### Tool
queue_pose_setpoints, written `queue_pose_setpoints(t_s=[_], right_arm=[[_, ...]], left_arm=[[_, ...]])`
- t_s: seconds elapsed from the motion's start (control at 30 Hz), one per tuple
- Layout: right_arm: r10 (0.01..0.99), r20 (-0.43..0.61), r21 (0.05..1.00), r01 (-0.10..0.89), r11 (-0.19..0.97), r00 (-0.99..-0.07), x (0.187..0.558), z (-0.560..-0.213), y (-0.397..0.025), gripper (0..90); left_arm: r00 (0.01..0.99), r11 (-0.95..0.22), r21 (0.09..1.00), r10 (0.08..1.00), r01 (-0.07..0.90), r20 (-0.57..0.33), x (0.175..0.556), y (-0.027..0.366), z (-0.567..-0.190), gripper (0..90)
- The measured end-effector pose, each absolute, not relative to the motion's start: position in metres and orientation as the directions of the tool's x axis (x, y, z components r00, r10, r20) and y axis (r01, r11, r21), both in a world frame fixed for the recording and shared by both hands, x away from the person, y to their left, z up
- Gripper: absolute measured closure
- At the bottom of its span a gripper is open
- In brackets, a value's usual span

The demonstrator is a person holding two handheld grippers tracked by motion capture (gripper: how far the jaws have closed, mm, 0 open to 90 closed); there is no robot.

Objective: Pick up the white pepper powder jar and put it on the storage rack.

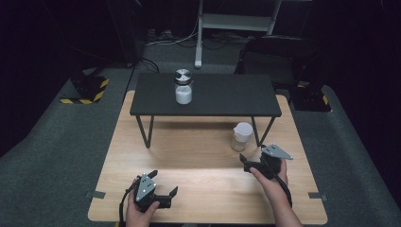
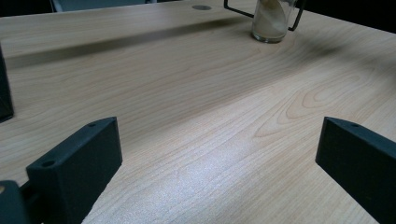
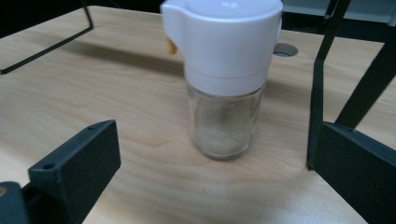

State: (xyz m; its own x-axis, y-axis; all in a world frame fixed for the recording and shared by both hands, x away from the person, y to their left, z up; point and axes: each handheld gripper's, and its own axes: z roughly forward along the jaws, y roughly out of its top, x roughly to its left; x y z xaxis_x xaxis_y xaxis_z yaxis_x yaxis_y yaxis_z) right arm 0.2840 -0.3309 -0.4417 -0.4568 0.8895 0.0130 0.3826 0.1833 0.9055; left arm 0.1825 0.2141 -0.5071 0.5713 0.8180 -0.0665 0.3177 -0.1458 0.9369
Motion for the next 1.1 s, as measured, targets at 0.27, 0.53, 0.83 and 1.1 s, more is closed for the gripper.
queue_pose_setpoints(t_s=[0.27, 0.53, 0.83, 1.1], right_arm=[[0.908, 0.029, 0.908, 0.39, 0.151, -0.418, 0.302, -0.458, -0.321, 2.3], [0.921, 0.024, 0.921, 0.367, 0.131, -0.39, 0.311, -0.467, -0.305, 7.7], [0.941, 0.007, 0.936, 0.333, 0.113, -0.338, 0.321, -0.477, -0.283, 19.8], [0.955, 0.041, 0.944, 0.326, 0.059, -0.292, 0.326, -0.483, -0.275, 24.4]], left_arm=[[0.573, -0.147, 0.937, 0.817, 0.317, -0.066, 0.182, 0.214, -0.507, 0.4], [0.574, -0.147, 0.937, 0.816, 0.316, -0.065, 0.182, 0.214, -0.507, 0.4], [0.573, -0.139, 0.938, 0.816, 0.318, -0.074, 0.182, 0.216, -0.508, 0.4], [0.568, -0.122, 0.937, 0.818, 0.328, -0.092, 0.183, 0.217, -0.508, 0.4]])
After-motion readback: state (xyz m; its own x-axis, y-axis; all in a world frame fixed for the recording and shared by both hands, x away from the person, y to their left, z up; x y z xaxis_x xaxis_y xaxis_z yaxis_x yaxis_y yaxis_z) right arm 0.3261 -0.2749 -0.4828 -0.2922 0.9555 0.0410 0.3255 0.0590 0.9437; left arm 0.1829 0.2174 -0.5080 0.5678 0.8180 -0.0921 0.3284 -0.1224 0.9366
